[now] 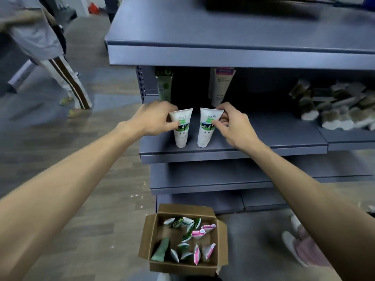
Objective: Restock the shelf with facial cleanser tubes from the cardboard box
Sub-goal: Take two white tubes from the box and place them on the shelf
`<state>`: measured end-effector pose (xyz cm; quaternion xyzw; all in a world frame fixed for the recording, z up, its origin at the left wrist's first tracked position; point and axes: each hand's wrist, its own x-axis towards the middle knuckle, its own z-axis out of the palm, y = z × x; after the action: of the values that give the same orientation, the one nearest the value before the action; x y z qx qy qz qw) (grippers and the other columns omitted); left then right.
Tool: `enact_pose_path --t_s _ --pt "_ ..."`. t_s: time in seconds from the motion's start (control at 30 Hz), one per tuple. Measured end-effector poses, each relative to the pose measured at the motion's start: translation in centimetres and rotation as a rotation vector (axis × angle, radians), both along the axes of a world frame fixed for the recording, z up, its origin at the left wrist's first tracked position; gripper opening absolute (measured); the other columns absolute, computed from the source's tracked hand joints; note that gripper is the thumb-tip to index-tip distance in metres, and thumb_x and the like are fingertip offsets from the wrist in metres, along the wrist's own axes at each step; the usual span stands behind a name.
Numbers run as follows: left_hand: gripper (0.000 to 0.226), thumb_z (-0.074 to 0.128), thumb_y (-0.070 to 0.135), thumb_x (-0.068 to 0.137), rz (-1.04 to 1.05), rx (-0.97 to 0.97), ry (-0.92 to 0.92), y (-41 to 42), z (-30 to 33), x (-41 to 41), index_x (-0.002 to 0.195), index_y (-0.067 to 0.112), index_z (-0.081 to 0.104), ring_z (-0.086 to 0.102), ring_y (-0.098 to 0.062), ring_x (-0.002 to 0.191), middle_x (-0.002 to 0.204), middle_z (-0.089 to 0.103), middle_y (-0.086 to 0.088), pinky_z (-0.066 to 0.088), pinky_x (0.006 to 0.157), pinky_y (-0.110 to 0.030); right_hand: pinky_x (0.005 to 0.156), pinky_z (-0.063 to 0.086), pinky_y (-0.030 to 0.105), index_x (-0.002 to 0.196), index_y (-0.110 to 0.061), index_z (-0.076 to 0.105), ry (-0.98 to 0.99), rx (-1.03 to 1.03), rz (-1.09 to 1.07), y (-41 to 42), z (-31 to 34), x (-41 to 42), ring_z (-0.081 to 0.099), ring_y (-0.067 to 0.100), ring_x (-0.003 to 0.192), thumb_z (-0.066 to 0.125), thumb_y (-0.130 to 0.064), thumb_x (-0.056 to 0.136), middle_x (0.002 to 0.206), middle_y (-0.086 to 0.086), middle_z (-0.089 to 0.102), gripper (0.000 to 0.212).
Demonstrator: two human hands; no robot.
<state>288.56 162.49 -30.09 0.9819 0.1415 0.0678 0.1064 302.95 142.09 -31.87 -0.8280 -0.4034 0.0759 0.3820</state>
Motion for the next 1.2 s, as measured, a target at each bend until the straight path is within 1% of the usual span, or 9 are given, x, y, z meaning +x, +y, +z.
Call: enact_pose_path --t_s 0.1,0.2,0.33,0.4,0.53,0.67,0.8,1.07,1.2 --pt "0.016 0.063 0.042 0.08 0.033 -0.109 -0.009 0.1 -0.7 0.7 0.075 0.027 0.058 0.058 -0.024 0.078 0.077 0.064 0.002 0.047 0.066 -0.034 0.072 0.048 0.006 0.118 -0.018 0.056 0.046 0.017 0.026 0.3 -0.6 0.8 0.062 0.001 0.078 0.064 -0.019 0.092 0.094 -0.003 0.067 0.028" --pt "0.028 0.064 0.045 0.074 0.09 -0.235 -0.055 0.2 -1.1 0.9 0.092 0.024 0.07 0.064 -0.02 0.083 0.088 0.072 0.002 0.051 0.073 -0.031 0.07 0.045 0.004 0.122 -0.018 0.054 0.101 0.033 0.049 0.5 -0.7 1.4 0.06 -0.002 0.077 0.064 -0.021 0.092 0.093 -0.005 0.066 0.032" --pt "0.032 0.075 0.038 0.077 0.12 -0.386 -0.034 -0.2 -2.5 0.4 0.105 0.024 0.07 0.066 -0.013 0.089 0.099 0.072 0.005 0.051 0.08 -0.028 0.076 0.051 0.011 0.121 -0.021 0.053 0.156 0.008 0.085 0.1 -1.3 1.8 0.064 0.002 0.088 0.065 -0.026 0.091 0.101 -0.006 0.067 0.033" --pt "0.038 0.075 0.047 0.075 0.154 -0.327 0.034 -0.5 -4.1 0.1 0.105 0.025 0.067 0.066 -0.017 0.086 0.094 0.07 0.006 0.051 0.077 -0.03 0.081 0.054 0.018 0.119 -0.018 0.053 0.141 -0.023 0.11 -0.1 -2.1 1.8 0.065 0.005 0.091 0.067 -0.027 0.09 0.105 -0.005 0.066 0.034" --pt "0.048 0.065 0.069 0.067 0.286 -0.169 0.091 -2.2 -7.1 0.0 0.087 0.025 0.063 0.064 -0.021 0.08 0.082 0.068 0.008 0.054 0.068 -0.035 0.083 0.056 0.026 0.115 -0.014 0.052 0.136 -0.068 0.096 0.0 -4.0 1.7 0.065 0.009 0.093 0.073 -0.031 0.085 0.107 -0.004 0.066 0.041" --pt "0.039 0.067 0.058 0.072 0.408 -0.225 0.0 -4.1 -9.1 0.4 0.078 0.019 0.062 0.064 -0.025 0.075 0.075 0.067 0.004 0.053 0.065 -0.037 0.078 0.058 0.026 0.107 -0.014 0.053 0.181 -0.075 0.036 0.3 -5.6 1.1 0.067 0.006 0.087 0.079 -0.034 0.078 0.1 -0.008 0.067 0.044" --pt "0.034 0.064 0.054 0.077 0.45 -0.247 -0.076 -4.6 -10.4 1.0 0.083 0.02 0.064 0.064 -0.024 0.077 0.075 0.068 0.005 0.053 0.067 -0.039 0.073 0.057 0.022 0.104 -0.02 0.054 0.185 -0.043 -0.018 0.4 -6.7 0.8 0.065 -0.001 0.083 0.079 -0.037 0.075 0.091 -0.016 0.064 0.041" --pt "0.032 0.061 0.048 0.083 0.498 -0.17 -0.144 -3.1 -11.3 6.0 0.083 0.016 0.059 0.063 -0.035 0.08 0.081 0.067 -0.005 0.048 0.062 -0.037 0.077 0.058 0.027 0.1 -0.017 0.057 0.153 0.044 -0.068 2.0 -7.8 2.3 0.064 0.002 0.086 0.075 -0.025 0.08 0.092 -0.011 0.066 0.029" --pt "0.029 0.062 0.04 0.088 0.557 -0.191 -0.16 -1.3 -11.4 10.0 0.093 0.012 0.063 0.065 -0.036 0.086 0.091 0.069 -0.01 0.049 0.066 -0.035 0.076 0.059 0.03 0.104 -0.015 0.058 0.118 0.049 -0.064 3.1 -8.3 3.7 0.065 0.004 0.09 0.074 -0.025 0.082 0.098 -0.007 0.067 0.029"
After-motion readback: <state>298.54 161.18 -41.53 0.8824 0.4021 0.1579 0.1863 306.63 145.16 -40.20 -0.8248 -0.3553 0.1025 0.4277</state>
